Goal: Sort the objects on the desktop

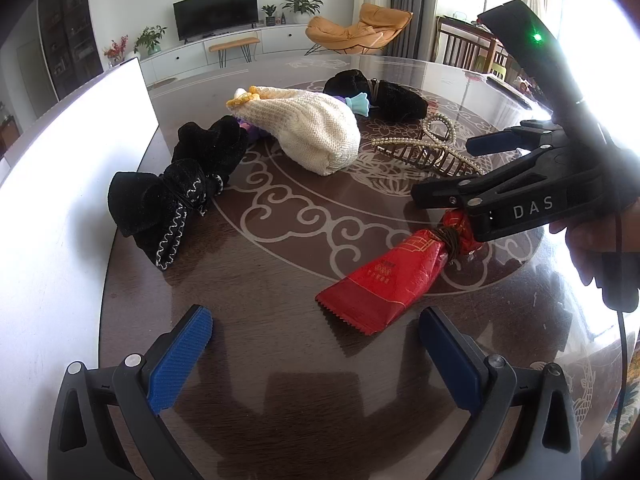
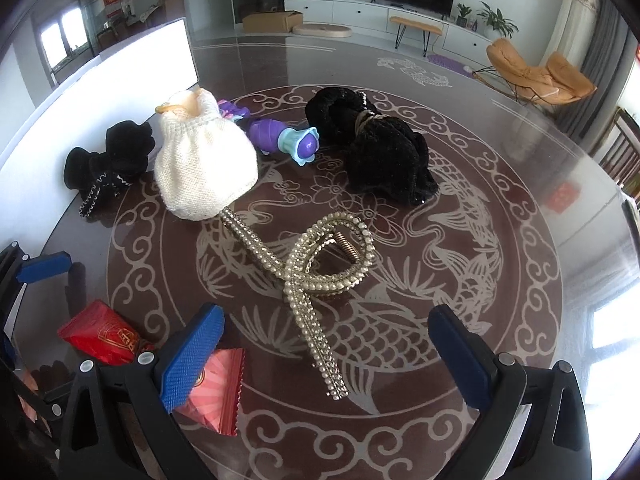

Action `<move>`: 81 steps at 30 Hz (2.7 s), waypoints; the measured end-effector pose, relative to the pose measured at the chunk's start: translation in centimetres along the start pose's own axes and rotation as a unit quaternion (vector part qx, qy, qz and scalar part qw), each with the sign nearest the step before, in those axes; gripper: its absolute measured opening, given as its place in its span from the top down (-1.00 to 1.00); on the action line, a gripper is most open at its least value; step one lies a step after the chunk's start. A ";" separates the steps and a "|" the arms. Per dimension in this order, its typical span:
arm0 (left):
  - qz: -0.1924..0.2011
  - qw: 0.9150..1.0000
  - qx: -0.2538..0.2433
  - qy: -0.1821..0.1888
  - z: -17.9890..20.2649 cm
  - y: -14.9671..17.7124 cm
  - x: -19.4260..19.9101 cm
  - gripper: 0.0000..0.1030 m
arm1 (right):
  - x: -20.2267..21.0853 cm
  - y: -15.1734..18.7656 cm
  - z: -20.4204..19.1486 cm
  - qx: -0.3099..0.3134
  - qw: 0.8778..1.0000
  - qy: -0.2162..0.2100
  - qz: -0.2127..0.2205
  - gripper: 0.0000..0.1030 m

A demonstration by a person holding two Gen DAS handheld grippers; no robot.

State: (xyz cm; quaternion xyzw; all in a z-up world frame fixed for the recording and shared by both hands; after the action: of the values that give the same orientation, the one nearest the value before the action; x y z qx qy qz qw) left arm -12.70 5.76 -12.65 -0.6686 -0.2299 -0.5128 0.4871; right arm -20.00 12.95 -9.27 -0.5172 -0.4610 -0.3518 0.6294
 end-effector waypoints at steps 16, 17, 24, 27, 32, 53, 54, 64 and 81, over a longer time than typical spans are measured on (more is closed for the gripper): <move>0.000 1.000 0.000 0.000 0.0 0.0 0.0 -1.00 | 1.4 2.9 2.4 -0.070 0.996 0.035 0.039 -0.10; 0.000 1.000 0.000 0.000 0.0 0.0 0.0 -1.00 | 1.9 4.2 2.6 -0.072 0.996 0.039 0.041 -0.09; 0.000 1.000 0.000 0.000 0.0 0.0 0.0 -1.00 | 4.9 11.9 5.2 -0.103 0.991 0.059 0.068 -0.09; 0.000 1.000 0.000 0.000 0.0 0.0 0.0 -1.00 | 5.2 12.7 5.9 -0.126 0.989 0.044 0.069 -0.10; 0.000 1.000 0.000 0.000 0.0 -0.1 0.0 -1.00 | 4.8 12.0 5.7 -0.116 0.991 0.031 0.065 -0.47; -0.012 0.988 -0.151 0.030 5.1 -4.5 -1.2 -1.00 | 3.9 12.1 4.7 -0.101 0.994 0.021 0.047 -0.98; -0.015 0.986 -0.158 0.040 5.5 -4.8 -1.3 -1.00 | 3.9 12.0 4.7 -0.101 0.994 0.021 0.047 -0.98; 0.006 0.993 -0.092 0.075 4.9 -2.9 0.8 0.60 | 3.9 12.1 4.7 -0.100 0.994 0.019 0.047 -1.00; 0.067 0.987 0.017 0.147 1.9 3.8 8.4 0.60 | 3.9 8.7 4.8 -0.053 0.998 -0.015 0.027 -0.82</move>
State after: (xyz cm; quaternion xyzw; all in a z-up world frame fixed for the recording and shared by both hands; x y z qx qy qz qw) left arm -5.64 4.24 -6.56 -0.5912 -0.1192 -0.5676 0.5605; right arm -11.78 19.63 -8.26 -0.5671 -0.4372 -0.3510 0.6034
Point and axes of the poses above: each gripper's, at about its wrist camera, not at the fingertips, and x roughly against the way its jaws point, z to its right, y to its underside, the point moved 7 cm from there along -x, roughly the way its jaws point, and after that the axes turned 11 degrees about -z, right-handed, at the moved point
